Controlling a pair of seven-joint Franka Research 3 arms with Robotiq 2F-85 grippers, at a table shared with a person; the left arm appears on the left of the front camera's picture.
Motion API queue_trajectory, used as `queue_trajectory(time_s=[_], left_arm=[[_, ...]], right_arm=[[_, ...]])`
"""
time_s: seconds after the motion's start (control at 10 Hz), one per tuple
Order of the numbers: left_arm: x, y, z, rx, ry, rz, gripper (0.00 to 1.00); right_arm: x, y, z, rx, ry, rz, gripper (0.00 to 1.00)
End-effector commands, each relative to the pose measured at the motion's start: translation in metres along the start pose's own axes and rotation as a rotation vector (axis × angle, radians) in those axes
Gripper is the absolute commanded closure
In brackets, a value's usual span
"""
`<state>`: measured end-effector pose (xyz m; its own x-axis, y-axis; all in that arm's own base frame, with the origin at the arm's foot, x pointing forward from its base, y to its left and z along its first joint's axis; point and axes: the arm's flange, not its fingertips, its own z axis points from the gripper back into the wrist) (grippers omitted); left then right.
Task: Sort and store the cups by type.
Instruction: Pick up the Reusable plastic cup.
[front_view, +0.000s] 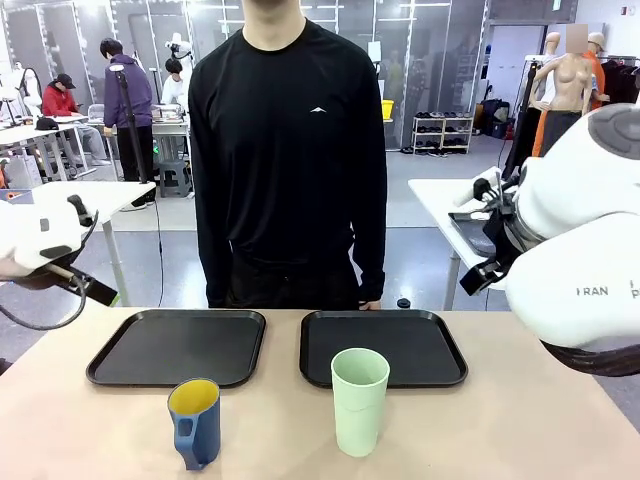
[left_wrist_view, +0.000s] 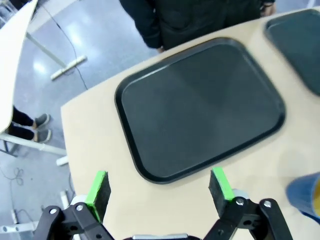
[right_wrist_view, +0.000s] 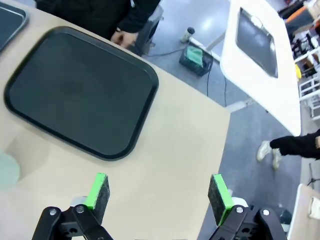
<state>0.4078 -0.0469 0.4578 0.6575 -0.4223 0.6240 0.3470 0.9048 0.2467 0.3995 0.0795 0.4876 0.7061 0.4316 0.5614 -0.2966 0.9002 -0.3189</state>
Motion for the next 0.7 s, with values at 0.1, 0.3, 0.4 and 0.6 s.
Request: queue_trajectory(time_s=[0.1,0.3,0.4,0.6], left_arm=[[-0.032,0.026,-0.061,0.005,0.011,0.038,0.0],[-0.037,0.033,-0.071,0.001,0.004,0.053,0.0],[-0.037,0.036,-0.075,0.007,0.0,0.062,0.0],[-0.038,0.039,-0.073,0.016,0.007,0.079,0.0]], right_arm=[[0.007,-0.017,-0.062,0.031,0.03,-0.076,0.0],[0.005,-0.023,-0.088,0.064,0.061,-0.104,0.0],[0.005,-0.027,-0.101,0.085,0.065,-0.113,0.0],[0.005,-0.026,-0.105,0.09,0.071,-0.111,0.0]])
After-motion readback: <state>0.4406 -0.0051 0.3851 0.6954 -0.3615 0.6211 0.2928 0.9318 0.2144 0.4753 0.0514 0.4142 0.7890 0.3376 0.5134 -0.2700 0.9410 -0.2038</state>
